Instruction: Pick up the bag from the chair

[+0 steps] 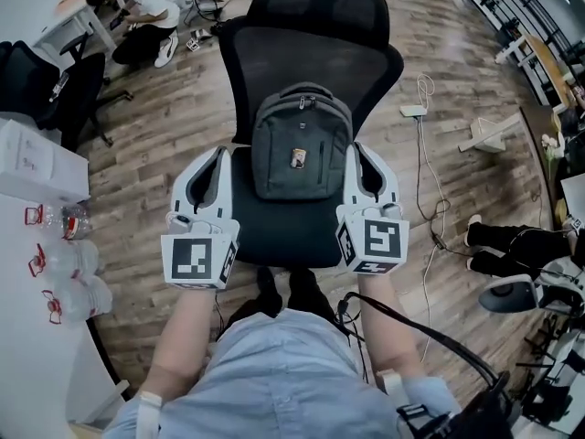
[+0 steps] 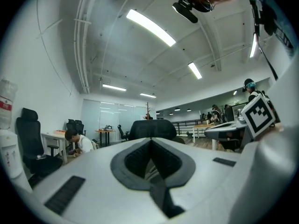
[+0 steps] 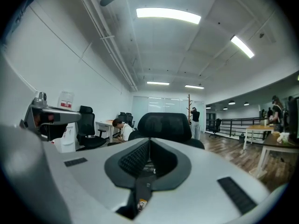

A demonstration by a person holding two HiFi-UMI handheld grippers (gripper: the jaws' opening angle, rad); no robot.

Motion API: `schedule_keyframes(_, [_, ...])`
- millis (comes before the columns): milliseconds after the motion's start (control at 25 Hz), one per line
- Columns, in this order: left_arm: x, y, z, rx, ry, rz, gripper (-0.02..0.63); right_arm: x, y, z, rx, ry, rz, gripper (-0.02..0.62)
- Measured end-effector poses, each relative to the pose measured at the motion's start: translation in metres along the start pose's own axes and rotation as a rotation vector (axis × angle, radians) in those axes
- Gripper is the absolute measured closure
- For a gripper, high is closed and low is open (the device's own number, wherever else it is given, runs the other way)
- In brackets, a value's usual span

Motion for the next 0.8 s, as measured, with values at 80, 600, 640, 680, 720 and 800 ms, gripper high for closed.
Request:
schedule_keyframes(80, [-0.004, 0.010, -0.010, -0.001, 0.003, -0.007, 0.604, -0.011, 0.011, -0.007, 0.008, 0.004, -0.004, 0.592])
schedule_keyframes(600, [-0.038, 0.105, -0.056, 0.182, -0.004, -0.010, 0.604, -0.064, 0.108, -0.035, 0.157, -0.068, -0.107, 0.569])
schedule_keyframes(640, [-0.040, 0.116, -0.058, 0.202, -0.007, -0.011, 0.604, -0.067, 0.119, -0.037, 0.168, -0.076, -0.118, 0.550])
schedule_keyframes(680, [-0.042, 0.127, -0.060, 0.217, -0.005, -0.013, 0.604, -0.071, 0.130, -0.039, 0.181, -0.081, -0.128, 0.541])
schedule_keyframes(720, [-0.043, 0.138, -0.062, 0.229, 0.000, -0.014, 0.604, -0.074, 0.142, -0.043, 0.194, -0.085, -0.136, 0.534])
schedule_keyframes(800, [-0.044, 0.162, -0.069, 0.247, 0.022, 0.003, 0.604, -0.079, 0.166, -0.051, 0.223, -0.092, -0.151, 0.497])
Point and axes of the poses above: the fingertips, and each gripper's own axes: z backward along the fingers, x to its left, y out of its underside, the point moved 8 cm from there along z, backward along the fingers, and after that the axes turned 11 degrees about -y, right-handed, at the moved point
